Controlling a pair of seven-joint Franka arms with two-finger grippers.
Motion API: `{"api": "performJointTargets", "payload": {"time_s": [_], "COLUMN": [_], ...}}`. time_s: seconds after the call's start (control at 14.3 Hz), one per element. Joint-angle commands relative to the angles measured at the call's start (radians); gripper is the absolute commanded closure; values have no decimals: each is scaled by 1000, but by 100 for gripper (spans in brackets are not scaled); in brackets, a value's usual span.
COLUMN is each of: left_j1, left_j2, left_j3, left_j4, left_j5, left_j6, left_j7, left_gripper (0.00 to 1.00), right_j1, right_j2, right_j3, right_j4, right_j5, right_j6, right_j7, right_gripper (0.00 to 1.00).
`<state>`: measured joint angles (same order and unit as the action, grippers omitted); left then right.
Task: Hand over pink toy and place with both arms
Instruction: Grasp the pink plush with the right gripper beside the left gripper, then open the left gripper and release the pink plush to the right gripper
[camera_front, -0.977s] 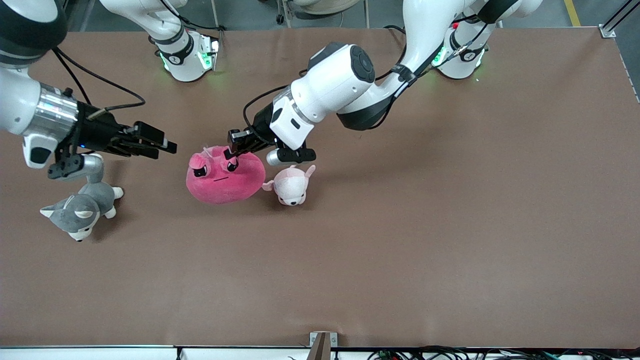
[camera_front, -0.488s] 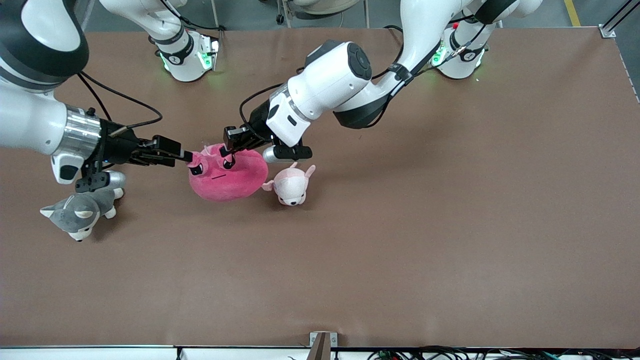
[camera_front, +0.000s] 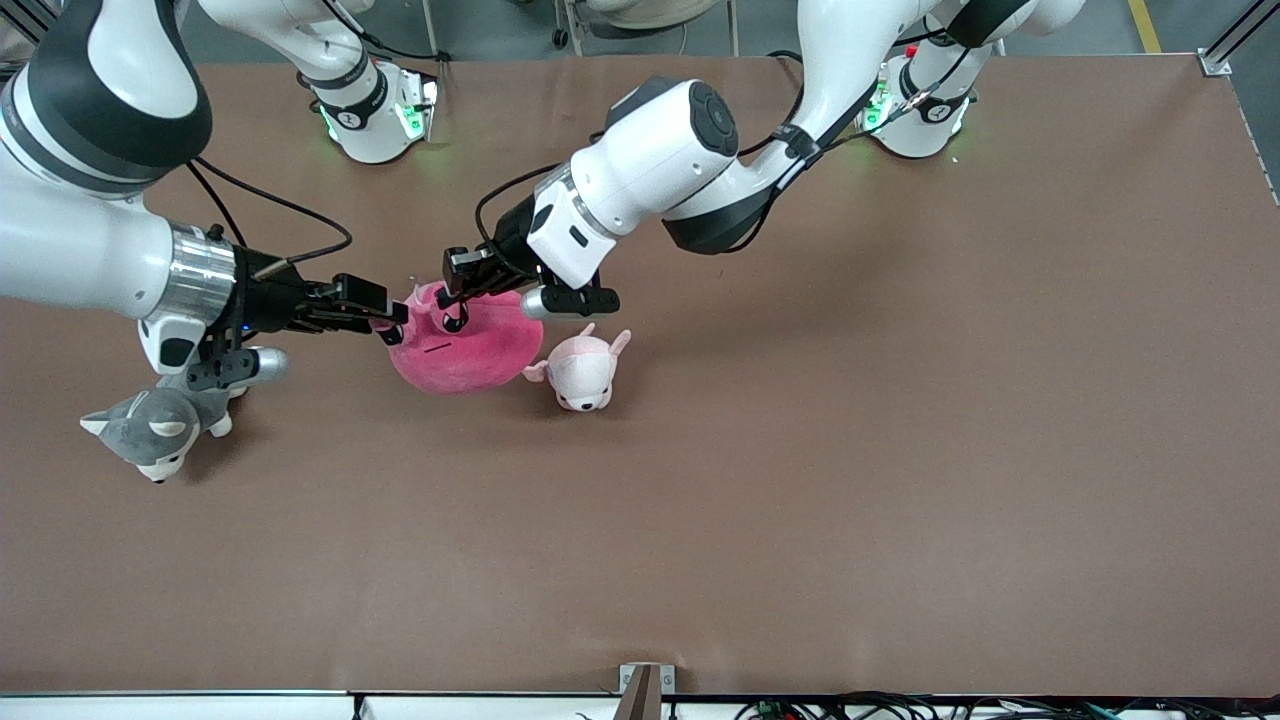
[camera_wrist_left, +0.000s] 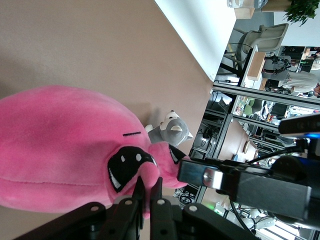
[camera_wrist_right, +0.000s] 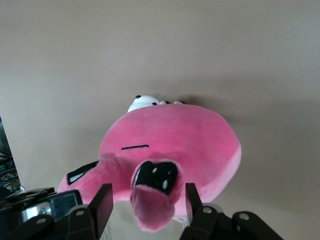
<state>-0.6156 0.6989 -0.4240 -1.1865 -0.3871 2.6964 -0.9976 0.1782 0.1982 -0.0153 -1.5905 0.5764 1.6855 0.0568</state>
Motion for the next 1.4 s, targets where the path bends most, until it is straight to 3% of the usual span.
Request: {"api": "performJointTargets", "payload": {"time_s": [0.0,0.14,0.21,0.42,0.56,1.19,1.33], "left_j1": [-13,-13,-13,-12,-10,0,4], "left_j2": [7,5,5,2,-1,-7,-7], "left_j3": [4,4,4,4,4,1,2], "left_j4": [27,25,27,25,25,21,18], "left_j5": [-15,-15,-15,-15,-15,-15,-15], "left_j6": [11,11,11,11,11,11,11], "left_j7": [-12,-12,-10,-12,-9,-10,-10], "left_gripper": [100,99,99,99,98,94,87], "right_j1": [23,26,27,27,26,11,12], "right_j2": [3,10,12,12,12,4,0], "right_j3": [-6,-6,-6,-6,-6,-15,-14], "right_j4": [-3,-3,-3,-3,-2,14,14], "right_j5": [-1,-10,-10,-9,-9,-26,-65], "right_j6": [5,5,3,-9,-7,-36,-36], "right_j7": [11,11,11,11,11,9,9], "right_gripper": [33,35,42,84,96,99,99]}}
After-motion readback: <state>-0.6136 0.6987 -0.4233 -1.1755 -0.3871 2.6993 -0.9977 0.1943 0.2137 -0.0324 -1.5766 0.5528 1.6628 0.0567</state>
